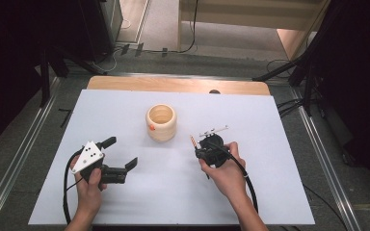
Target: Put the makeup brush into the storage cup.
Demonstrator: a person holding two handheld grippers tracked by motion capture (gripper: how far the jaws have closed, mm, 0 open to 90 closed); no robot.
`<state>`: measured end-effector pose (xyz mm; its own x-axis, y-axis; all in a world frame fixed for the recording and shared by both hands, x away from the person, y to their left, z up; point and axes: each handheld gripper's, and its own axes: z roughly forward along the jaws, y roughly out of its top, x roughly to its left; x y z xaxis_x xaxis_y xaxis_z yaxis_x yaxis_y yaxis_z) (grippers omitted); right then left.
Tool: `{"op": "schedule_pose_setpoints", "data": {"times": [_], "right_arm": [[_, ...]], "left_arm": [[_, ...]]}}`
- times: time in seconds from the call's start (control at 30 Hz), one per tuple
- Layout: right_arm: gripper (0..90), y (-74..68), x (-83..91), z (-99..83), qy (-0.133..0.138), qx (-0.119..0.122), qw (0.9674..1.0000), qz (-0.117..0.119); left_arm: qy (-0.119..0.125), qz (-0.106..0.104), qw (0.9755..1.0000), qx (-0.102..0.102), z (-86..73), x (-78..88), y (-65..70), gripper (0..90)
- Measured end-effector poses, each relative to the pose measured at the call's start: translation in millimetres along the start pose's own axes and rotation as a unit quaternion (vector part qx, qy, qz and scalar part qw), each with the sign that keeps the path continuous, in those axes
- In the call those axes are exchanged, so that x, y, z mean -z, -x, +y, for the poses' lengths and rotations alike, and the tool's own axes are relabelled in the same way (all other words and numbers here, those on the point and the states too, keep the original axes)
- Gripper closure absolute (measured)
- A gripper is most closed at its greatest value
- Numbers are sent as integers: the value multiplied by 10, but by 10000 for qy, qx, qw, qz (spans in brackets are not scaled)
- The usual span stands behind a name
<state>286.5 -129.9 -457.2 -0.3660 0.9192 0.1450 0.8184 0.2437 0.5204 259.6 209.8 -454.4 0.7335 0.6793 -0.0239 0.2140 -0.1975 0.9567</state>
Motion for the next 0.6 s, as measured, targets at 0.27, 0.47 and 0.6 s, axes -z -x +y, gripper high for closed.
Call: {"op": "schedule_pose_setpoints", "data": {"times": [0.27, 0.47, 0.6], "right_arm": [[842, 49, 95, -92, 719, 47, 9972, 189], [842, 34, 134, -136, 1023, 90, 9942, 323], [842, 22, 165, -158, 1250, 77, 9913, 409]], "left_arm": [[-20, -161, 9999, -4, 71, -151, 68, 0], [-118, -252, 9996, -21, 81, -269, 126, 0], [-141, -320, 9994, 12, 119, -339, 165, 0]]}}
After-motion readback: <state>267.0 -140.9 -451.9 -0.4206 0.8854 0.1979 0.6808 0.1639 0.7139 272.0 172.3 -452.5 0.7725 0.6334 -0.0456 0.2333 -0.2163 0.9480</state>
